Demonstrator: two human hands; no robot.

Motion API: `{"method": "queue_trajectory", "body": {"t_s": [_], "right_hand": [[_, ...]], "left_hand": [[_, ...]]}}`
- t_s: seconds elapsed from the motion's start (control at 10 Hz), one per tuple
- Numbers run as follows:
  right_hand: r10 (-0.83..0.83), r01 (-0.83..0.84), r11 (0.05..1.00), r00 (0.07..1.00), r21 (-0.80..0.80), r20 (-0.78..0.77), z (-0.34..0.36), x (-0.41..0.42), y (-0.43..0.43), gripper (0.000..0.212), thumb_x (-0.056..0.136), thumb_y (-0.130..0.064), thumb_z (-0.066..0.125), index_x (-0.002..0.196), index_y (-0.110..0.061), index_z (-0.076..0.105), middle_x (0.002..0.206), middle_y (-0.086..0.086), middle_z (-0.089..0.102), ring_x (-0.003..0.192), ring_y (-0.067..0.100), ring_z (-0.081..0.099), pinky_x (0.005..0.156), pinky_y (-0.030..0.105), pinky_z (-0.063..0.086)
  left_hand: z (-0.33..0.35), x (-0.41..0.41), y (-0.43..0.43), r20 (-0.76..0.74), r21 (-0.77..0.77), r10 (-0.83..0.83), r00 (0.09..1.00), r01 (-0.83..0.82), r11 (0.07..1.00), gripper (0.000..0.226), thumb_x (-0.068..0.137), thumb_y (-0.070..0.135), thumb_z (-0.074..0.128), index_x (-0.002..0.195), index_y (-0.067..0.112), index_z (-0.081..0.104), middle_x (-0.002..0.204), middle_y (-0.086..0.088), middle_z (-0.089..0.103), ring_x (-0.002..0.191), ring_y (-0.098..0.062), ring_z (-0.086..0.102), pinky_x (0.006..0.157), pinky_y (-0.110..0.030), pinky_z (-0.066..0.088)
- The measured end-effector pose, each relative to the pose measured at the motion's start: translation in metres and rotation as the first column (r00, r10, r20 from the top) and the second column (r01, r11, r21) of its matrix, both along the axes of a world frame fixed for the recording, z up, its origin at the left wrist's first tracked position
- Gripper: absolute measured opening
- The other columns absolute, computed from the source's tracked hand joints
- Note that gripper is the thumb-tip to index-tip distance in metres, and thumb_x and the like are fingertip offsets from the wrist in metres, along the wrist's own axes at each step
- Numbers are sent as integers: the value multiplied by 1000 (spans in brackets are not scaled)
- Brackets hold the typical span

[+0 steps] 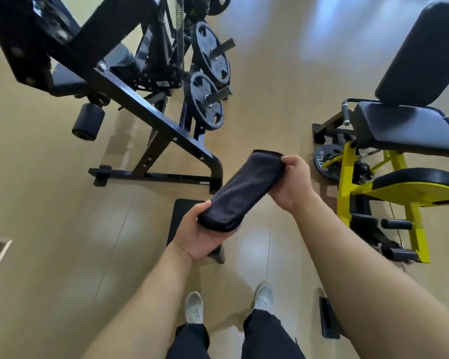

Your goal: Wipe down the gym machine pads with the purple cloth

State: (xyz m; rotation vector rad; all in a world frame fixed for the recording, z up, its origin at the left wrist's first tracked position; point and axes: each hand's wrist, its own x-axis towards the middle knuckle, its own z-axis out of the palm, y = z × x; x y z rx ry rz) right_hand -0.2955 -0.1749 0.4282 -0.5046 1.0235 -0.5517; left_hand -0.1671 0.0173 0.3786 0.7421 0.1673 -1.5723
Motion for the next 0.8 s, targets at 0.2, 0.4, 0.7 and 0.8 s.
{"method": "queue_trajectory", "body": {"t_s": [0.2,0.4,0.7,0.8], "right_hand": [[82,-219,870,948,-443,-308,-74,73,73,9,69,-9,53,66,-17,50,65,-10,59,70,15,52,62,26,42],[244,-900,-342,193,-271,-950,-173,95,127,22,80,-39,59,95,-25,65,120,-8,64,114,19,54,94,36,47],[481,-665,746,570,-31,-666,-303,89,110,39,99,-19,51,138,-17,51,134,3,59,121,19,54,95,33,42],[469,-676,735,444,58,-764,-322,94,102,40,96,-21,51,136,-13,52,131,6,61,115,24,58,95,37,46]], "left_hand": [[-76,59,10,109,292,7,994,-39,956,36,100,23,47,130,8,61,139,-23,57,130,-42,52,102,-48,49],[-166,97,18,15,374,-91,996,78,924,74,91,62,53,133,1,57,134,-24,60,120,-39,57,101,-55,47],[-272,106,9,267,582,-219,938,24,813,30,93,7,61,123,13,62,114,-16,72,99,-32,70,72,-40,57],[-288,115,23,400,788,-429,810,-65,612,58,89,23,73,141,17,48,135,-8,59,118,-29,59,97,-43,50]]}}
